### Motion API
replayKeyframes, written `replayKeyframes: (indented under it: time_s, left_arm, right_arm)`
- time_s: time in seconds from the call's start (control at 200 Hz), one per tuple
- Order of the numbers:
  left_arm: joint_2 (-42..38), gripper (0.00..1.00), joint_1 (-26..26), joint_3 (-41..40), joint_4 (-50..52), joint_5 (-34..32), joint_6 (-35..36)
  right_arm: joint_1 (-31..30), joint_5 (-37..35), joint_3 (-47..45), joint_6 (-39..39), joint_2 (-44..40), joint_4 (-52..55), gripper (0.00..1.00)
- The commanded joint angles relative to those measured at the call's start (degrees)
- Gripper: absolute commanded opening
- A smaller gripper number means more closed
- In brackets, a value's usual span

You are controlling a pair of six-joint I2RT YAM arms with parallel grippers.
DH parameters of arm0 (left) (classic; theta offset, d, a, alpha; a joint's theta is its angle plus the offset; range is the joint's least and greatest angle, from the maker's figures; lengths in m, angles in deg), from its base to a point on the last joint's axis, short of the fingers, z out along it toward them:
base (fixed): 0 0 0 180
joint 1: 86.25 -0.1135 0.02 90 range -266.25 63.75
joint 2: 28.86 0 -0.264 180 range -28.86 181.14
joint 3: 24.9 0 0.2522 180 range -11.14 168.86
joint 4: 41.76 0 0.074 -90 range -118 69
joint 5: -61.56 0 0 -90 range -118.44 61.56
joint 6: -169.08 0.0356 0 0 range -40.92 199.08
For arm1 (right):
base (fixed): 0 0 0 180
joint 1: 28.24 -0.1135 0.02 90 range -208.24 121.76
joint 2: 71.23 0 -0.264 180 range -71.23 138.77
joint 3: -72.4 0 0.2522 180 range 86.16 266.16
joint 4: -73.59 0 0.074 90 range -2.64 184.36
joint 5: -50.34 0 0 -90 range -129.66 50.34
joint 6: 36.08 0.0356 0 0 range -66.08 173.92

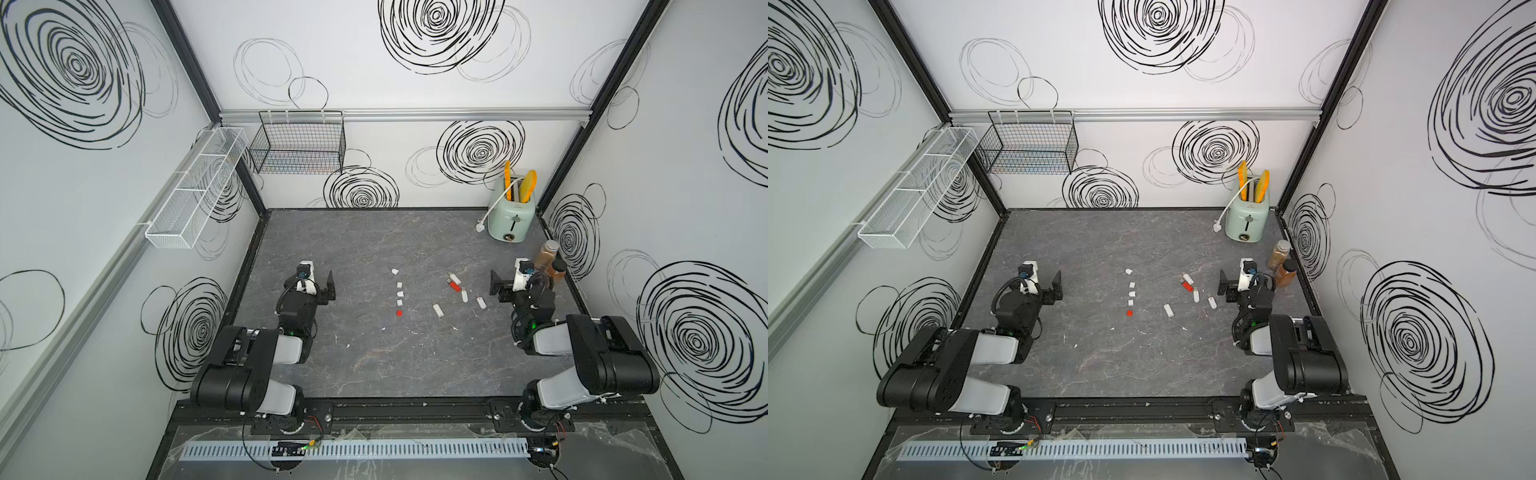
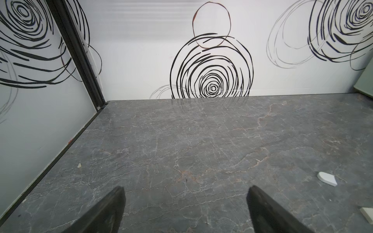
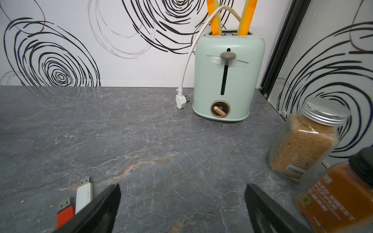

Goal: Close the usb drive cover
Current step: Pick up the cover from the center of the board.

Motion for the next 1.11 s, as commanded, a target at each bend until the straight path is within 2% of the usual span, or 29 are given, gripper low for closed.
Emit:
replayKeyframes:
  time_s: [0.0,0.2,0.27,0.41,0.545,0.59,0.705,0.805,0.935,1.01,1.101]
  left_arm:
    - [0.28,0.98,-0.02,0.69,-3.87,-0.48,0.36]
    - [0.28,0.98,-0.08,0.8,-3.78,-0.46,0.36]
    - [0.26,0.98,-0.02,0.76,-3.78,-0.38,0.32]
    - [0.28,0.98,-0.01,0.71,-3.77,-0.38,0.36]
    - [-0.22,0.98,-0.15,1.14,-3.25,0.34,0.35]
    - [-2.54,0.98,-0.1,3.19,2.17,0.83,0.7]
    - [-8.84,0.98,0.32,13.8,25.48,0.69,0.7]
    - [-13.0,0.98,0.5,18.61,35.69,2.24,0.38]
    - [-20.14,0.98,1.33,22.42,49.13,3.39,-1.09]
    - [-24.85,0.98,1.71,23.14,55.13,4.55,-1.15]
    - [-30.56,0.98,1.8,22.61,60.01,7.97,-0.28]
  right_arm:
    - [0.16,-0.08,-0.26,-0.62,0.47,-2.42,0.99]
    - [3.16,6.23,-1.61,0.53,0.31,-4.87,0.99]
    - [3.38,6.48,-1.6,0.56,0.33,-4.9,0.99]
    - [2.44,4.59,-1.05,0.18,0.37,-3.91,0.99]
    - [0.83,-2.99,-0.38,1.28,-3.17,-0.02,0.99]
    - [0.81,-5.02,0.96,2.23,-6.29,5.47,0.99]
    - [-0.07,-7.68,3.39,3.44,-12.03,14.98,0.99]
    - [-1.8,-9.9,4.97,5.48,-17.51,22.32,0.99]
    - [-2.49,-7.55,8.83,8.64,-25.81,34.67,0.99]
    - [-2.33,-7.9,10.31,15.09,-30.29,41.36,0.99]
    - [-2.29,-12.03,10.09,28.15,-34.94,47.71,0.99]
